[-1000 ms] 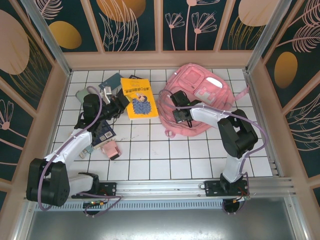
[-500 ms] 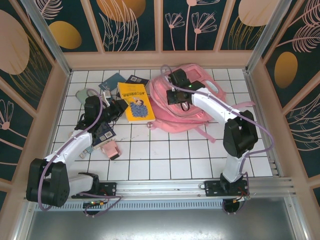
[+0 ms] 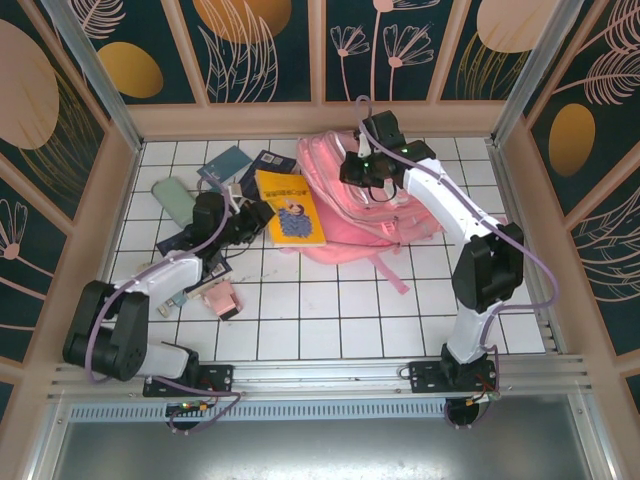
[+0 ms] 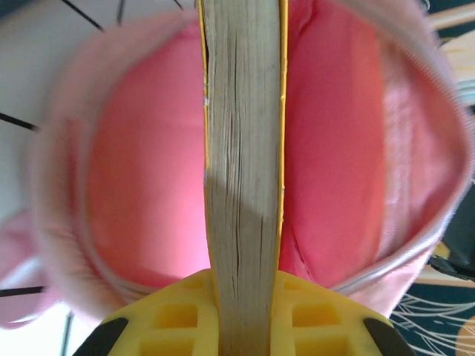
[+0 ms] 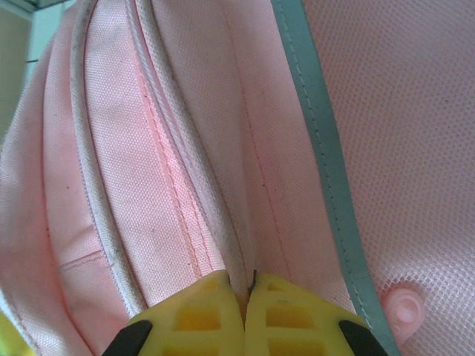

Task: Pack the student bag
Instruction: Open the student bag at the top-right of the table, then place the book in the student bag.

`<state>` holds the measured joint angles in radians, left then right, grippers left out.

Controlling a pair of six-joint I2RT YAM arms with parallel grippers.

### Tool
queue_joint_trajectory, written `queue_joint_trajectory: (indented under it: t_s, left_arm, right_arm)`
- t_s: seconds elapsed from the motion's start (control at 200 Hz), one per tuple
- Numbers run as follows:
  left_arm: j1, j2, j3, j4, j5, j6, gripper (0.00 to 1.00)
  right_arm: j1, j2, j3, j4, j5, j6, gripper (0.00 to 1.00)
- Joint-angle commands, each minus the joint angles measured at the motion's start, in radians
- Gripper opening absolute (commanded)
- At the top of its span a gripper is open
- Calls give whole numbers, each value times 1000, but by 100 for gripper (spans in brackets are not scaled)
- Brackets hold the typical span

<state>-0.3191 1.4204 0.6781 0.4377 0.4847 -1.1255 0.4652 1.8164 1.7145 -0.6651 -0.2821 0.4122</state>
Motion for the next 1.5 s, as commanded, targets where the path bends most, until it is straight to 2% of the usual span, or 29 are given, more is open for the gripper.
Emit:
queue_joint_trajectory:
  t_s: [0.0, 0.345, 0.455, 0.785, 0.981, 1.081, 1.151, 1.231, 1.361, 1.496]
  left_arm:
    - [-56, 59, 92, 223, -13, -64, 0]
    - [-205, 360, 288, 321, -116, -135, 0]
    - [-245, 458, 407, 330, -137, -145, 0]
    - [-369, 690, 684, 183, -291, -131, 0]
    - [-424, 812, 830, 55, -316, -95, 0]
    - [-429, 841, 854, 41, -301, -99, 14]
    - [-429, 830, 856, 16, -305, -70, 39]
    - [-429, 802, 856, -33, -322, -25, 52]
    - [-428, 741, 834, -84, -344, 27, 63]
    - [-426, 663, 793, -127, -359, 70, 70]
  right_arm:
    - [-21, -81, 50, 98, -129, 94, 0]
    - [-83, -160, -50, 262, -274, 253, 0]
    - [-94, -173, -62, 279, -289, 276, 0]
    - [-97, -202, -103, 315, -313, 315, 0]
    - [-115, -223, -131, 323, -313, 320, 0]
    - [-128, -237, -156, 329, -315, 322, 0]
    - [-138, -248, -177, 336, -315, 320, 0]
    - [-153, -259, -202, 342, -314, 319, 0]
    - [-179, -272, -236, 357, -319, 318, 0]
    - [-204, -276, -255, 357, -322, 305, 0]
